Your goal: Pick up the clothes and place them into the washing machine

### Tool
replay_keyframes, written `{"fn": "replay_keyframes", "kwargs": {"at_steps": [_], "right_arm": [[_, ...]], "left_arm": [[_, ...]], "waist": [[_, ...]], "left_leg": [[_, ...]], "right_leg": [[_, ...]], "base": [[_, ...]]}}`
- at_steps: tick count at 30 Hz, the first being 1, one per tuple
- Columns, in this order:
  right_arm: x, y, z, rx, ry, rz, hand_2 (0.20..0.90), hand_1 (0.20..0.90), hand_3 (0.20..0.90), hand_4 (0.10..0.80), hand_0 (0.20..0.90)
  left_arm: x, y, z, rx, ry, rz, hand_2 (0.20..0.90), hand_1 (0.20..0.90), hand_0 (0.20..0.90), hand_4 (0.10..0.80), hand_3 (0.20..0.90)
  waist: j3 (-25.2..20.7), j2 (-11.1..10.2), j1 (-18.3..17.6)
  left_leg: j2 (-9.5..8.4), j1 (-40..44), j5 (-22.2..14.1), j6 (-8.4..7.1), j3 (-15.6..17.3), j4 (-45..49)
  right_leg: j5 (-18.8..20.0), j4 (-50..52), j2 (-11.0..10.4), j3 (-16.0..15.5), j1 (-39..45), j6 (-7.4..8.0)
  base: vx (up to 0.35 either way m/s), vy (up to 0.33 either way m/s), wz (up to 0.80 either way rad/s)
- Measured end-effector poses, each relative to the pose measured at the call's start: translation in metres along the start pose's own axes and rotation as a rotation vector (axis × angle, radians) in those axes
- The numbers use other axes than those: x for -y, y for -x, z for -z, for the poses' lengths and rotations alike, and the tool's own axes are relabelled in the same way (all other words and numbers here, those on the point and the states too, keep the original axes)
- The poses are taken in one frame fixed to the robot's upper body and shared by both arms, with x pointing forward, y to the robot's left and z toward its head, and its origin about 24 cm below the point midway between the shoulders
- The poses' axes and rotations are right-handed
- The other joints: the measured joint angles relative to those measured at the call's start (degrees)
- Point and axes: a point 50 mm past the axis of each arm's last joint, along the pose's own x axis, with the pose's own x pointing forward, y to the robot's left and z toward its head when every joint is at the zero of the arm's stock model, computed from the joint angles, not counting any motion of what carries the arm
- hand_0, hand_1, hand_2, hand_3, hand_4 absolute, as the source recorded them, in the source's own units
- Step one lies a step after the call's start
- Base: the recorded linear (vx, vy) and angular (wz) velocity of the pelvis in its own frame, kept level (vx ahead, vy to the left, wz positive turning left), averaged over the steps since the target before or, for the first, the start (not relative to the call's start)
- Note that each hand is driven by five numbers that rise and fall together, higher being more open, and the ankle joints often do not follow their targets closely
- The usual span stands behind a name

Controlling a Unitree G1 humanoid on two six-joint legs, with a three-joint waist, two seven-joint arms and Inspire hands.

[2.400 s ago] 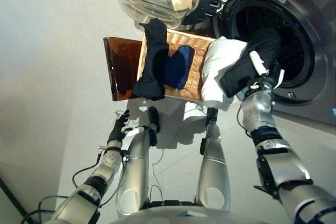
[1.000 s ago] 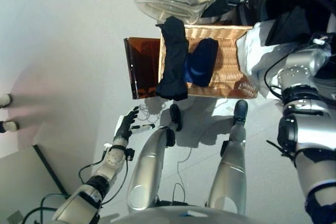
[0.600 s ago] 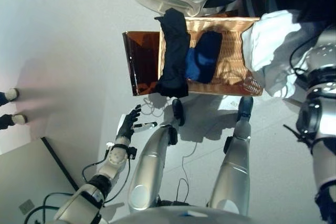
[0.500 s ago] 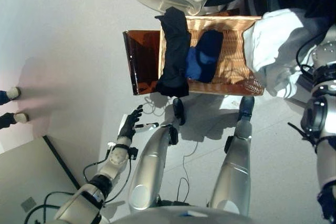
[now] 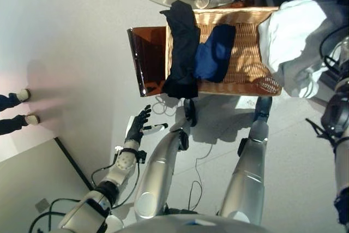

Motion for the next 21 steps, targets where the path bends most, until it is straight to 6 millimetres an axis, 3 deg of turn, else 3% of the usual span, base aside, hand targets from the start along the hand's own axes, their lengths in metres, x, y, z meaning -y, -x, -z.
{"fn": "replay_keyframes", "kwargs": {"at_steps": [13,21], "right_arm": [[0.004,0.0,0.004,-0.009,0.042,0.008,0.9,0.9,0.9,0.8,0.9],[0.005,0.009,0.024,-0.051,0.075,-0.011,0.9,0.9,0.9,0.8,0.9]], "left_arm": [[0.0,-0.001,-0.002,0.007,0.005,-0.006,0.9,0.9,0.9,0.8,0.9],[-0.001,-0.002,-0.003,0.008,0.008,-0.012,0.9,0.9,0.9,0.8,0.9]], "waist": [[0.0,-0.01,0.08],[0.03,-0.05,-0.8]], "left_leg": [[0.03,0.01,0.08,0.11,0.05,0.49],[0.25,0.01,0.03,0.15,-0.05,1.33]], "right_leg": [[0.0,0.7,0.01,0.2,0.01,-0.01],[0.01,1.01,0.11,0.14,0.38,-0.03]], "base": [[-0.002,0.001,0.0],[-0.004,0.008,0.0]]}}
